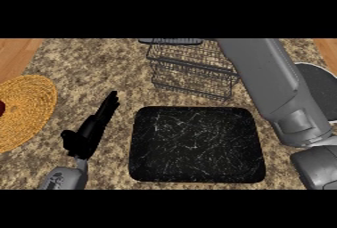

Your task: Pick the squash from the tray and place it in the tiered basket

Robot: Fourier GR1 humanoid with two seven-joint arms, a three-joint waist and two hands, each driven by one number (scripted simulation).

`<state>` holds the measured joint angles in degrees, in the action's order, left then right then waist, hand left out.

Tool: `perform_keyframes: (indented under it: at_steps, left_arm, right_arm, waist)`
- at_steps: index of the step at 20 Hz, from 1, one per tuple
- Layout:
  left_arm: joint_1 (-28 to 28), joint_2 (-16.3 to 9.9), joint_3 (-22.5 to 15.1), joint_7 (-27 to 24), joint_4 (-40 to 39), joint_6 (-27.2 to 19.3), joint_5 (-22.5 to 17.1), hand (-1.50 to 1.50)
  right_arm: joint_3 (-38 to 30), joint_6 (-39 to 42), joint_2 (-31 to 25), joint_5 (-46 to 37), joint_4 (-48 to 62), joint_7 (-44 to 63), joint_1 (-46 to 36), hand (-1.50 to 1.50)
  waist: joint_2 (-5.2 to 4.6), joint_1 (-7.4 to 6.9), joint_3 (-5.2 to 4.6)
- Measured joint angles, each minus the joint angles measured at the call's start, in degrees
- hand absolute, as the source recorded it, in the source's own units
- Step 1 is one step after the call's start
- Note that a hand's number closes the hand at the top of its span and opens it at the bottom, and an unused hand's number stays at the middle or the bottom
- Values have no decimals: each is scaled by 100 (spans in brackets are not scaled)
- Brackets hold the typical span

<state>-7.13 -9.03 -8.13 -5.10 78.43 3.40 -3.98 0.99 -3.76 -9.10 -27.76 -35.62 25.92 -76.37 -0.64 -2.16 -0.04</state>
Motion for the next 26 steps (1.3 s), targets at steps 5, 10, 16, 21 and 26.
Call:
perform_keyframes:
  at_steps: [5, 10, 16, 21, 26]
  left_arm:
    - [-64, 47, 13, -25, -100, -2, 59, 0]
    - [-89, 63, 59, -61, -163, 23, 54, 0]
    - [-68, -4, 115, -10, -81, 114, 22, 0]
    - [-13, 20, 162, -72, -144, 107, 47, 0]
    - [-39, -34, 286, -69, -200, 142, -15, 0]
  right_arm:
    - [-389, -129, 176, 224, 695, -354, -318, 150]
    - [-902, -103, 388, 685, 1093, 53, -513, -150]
    - [-1495, -229, 509, 1244, 1283, 373, -603, -150]
    - [-1664, -748, 366, 1309, 1139, 157, -490, -150]
    - [-1544, -1777, -23, 894, 989, 153, -445, -150]
  waist:
    - [-10, -9, -1]
    - [-4, 13, -1]
    - [10, 32, 1]
    - [23, 78, 1]
    - [42, 149, -2]
